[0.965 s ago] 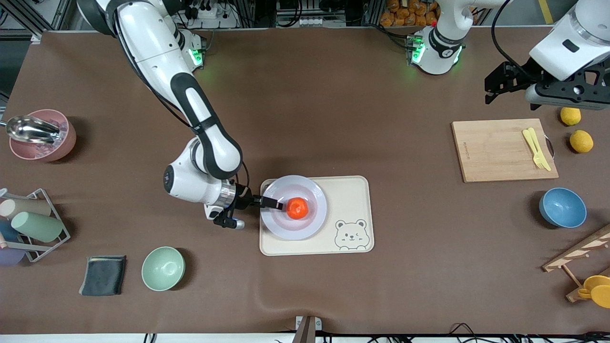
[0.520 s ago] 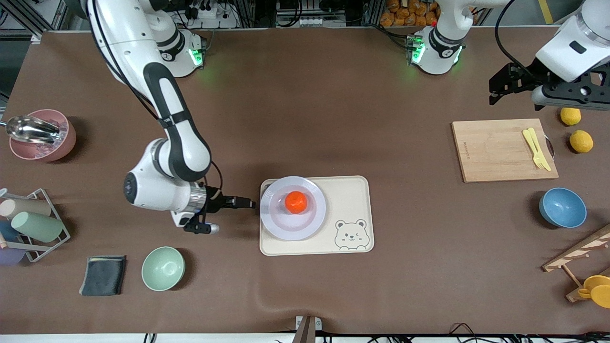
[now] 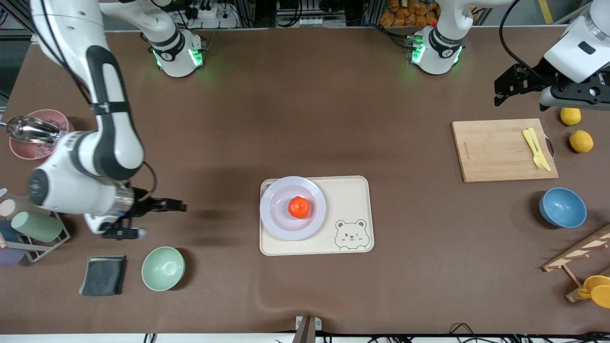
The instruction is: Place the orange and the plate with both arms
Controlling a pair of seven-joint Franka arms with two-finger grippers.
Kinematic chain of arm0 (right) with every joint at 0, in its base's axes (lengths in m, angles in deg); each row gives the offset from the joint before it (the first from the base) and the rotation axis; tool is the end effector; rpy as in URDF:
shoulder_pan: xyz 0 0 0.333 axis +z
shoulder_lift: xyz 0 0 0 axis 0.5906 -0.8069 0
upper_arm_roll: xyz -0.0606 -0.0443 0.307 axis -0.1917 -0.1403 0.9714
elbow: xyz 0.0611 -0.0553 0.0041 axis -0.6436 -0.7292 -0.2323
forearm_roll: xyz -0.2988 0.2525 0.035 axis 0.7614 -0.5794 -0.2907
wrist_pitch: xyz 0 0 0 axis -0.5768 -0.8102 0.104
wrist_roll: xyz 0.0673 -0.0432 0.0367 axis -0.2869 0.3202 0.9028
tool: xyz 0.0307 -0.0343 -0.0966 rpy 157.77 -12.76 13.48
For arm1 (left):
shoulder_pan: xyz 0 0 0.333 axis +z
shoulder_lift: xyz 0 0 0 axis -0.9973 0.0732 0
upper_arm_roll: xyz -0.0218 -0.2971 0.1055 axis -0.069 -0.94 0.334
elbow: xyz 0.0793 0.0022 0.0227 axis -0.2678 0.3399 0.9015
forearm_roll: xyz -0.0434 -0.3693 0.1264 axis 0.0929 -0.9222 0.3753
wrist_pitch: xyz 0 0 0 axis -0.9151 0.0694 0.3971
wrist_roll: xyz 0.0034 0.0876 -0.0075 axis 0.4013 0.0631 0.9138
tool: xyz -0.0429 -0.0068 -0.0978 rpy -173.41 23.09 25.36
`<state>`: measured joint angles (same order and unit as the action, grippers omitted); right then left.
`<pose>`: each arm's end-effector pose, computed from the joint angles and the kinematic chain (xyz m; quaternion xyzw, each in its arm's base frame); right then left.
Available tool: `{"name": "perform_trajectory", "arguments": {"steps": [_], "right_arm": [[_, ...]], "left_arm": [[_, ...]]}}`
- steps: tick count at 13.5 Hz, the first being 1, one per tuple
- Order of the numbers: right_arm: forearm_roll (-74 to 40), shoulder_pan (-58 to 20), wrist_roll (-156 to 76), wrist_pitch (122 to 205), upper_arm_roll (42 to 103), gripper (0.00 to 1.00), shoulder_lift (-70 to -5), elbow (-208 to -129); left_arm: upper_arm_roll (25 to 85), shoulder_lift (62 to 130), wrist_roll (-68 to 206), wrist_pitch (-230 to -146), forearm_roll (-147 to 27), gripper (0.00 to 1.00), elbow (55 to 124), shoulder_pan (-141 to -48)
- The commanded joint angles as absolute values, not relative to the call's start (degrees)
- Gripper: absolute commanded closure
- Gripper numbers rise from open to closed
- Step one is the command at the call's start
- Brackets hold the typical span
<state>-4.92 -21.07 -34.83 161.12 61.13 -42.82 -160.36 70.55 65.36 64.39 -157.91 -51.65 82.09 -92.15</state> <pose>0.6773 0.0333 0.3473 -0.9910 0.0069 0.0311 0.1303 0.5140 -0.0819 0.6534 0.9980 -0.0629 0.0006 0.0021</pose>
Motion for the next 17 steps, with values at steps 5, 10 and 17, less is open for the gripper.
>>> {"name": "perform_trajectory", "arguments": {"steps": [5, 10, 17], "right_arm": [[11.82, -38.01, -18.20, 155.71, 70.82, 0.00, -29.50, -160.84], [14.58, -39.98, -26.01, 140.61, 73.32, 0.00, -19.48, -159.43], [18.71, -43.13, -28.22, 132.85, 77.79, 0.00, -11.55, -159.52]], "left_arm": [[70.48, 65.83, 64.61, -157.96, -52.16, 0.00, 80.98, -91.87], [70.39, 65.83, 64.78, -157.87, -52.16, 0.00, 81.06, -91.87], [70.39, 65.83, 64.78, -157.79, -52.16, 0.00, 81.06, -91.87]]}}
